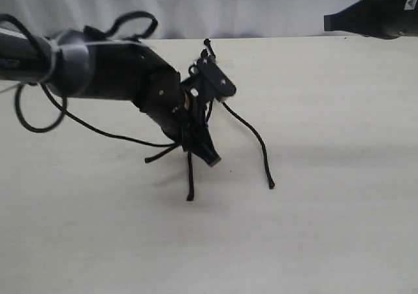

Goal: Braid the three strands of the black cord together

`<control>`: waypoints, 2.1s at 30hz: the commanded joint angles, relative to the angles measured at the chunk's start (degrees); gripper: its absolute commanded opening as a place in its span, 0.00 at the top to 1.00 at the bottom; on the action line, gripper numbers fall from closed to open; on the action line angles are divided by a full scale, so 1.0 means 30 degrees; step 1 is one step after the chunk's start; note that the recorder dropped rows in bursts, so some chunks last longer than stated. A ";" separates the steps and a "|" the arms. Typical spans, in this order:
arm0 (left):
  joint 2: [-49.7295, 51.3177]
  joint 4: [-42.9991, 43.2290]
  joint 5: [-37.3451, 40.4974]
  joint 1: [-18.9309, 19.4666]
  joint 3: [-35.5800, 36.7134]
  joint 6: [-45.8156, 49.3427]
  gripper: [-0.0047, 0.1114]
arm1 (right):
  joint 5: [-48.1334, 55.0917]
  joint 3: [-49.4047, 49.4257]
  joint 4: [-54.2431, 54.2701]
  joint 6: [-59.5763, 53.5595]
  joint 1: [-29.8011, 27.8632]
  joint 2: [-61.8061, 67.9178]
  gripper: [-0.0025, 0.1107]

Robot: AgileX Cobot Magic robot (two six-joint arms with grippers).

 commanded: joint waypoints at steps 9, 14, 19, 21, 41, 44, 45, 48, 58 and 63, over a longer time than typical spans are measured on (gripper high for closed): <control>-0.0166 -0.0175 -0.1539 0.4123 0.0632 -0.0876 0.96 | -0.0194 0.0093 0.0128 0.0082 -0.0026 -0.0009 0.94; 0.1401 -0.0175 -0.2813 0.4910 0.1043 -0.0951 0.96 | -0.0194 0.0093 0.0128 0.0082 -0.0026 -0.0009 0.94; 0.2365 -0.0141 -0.3072 0.4910 0.1043 -0.0951 0.92 | -0.0107 0.0093 0.0128 0.0082 -0.0026 -0.0009 0.94; 0.2372 -0.0178 -0.3067 0.4910 0.1043 -0.0951 0.82 | -0.0042 0.0093 0.0128 0.0082 -0.0026 -0.0009 0.94; -0.7411 -0.0678 -0.4236 0.5730 0.2226 -0.0440 0.96 | 0.5697 -0.1293 0.2111 -0.0922 0.5275 0.0579 0.94; -0.9903 -0.1057 -0.5016 0.6523 0.3844 -0.0440 0.96 | 0.5261 -0.1293 0.2246 -0.0836 0.7048 0.1948 0.94; -1.0629 -0.1057 -0.5261 0.6802 0.4407 -0.0440 0.96 | 0.4834 -0.1326 0.2384 -0.0836 0.7486 0.2608 0.93; -1.2128 -0.1086 -0.6481 0.7598 0.5542 -0.0440 0.96 | 0.4554 -0.1877 0.2526 -0.0836 0.8794 0.4499 0.82; -1.3127 -0.1086 -0.6521 0.7813 0.5888 -0.0440 0.96 | 0.6904 -0.5623 0.3703 -0.0836 1.1102 0.9951 0.53; -1.3127 -0.1086 -0.6521 0.7813 0.5888 -0.0440 0.96 | 0.7211 -0.6348 0.4089 -0.0836 1.1065 1.1468 0.53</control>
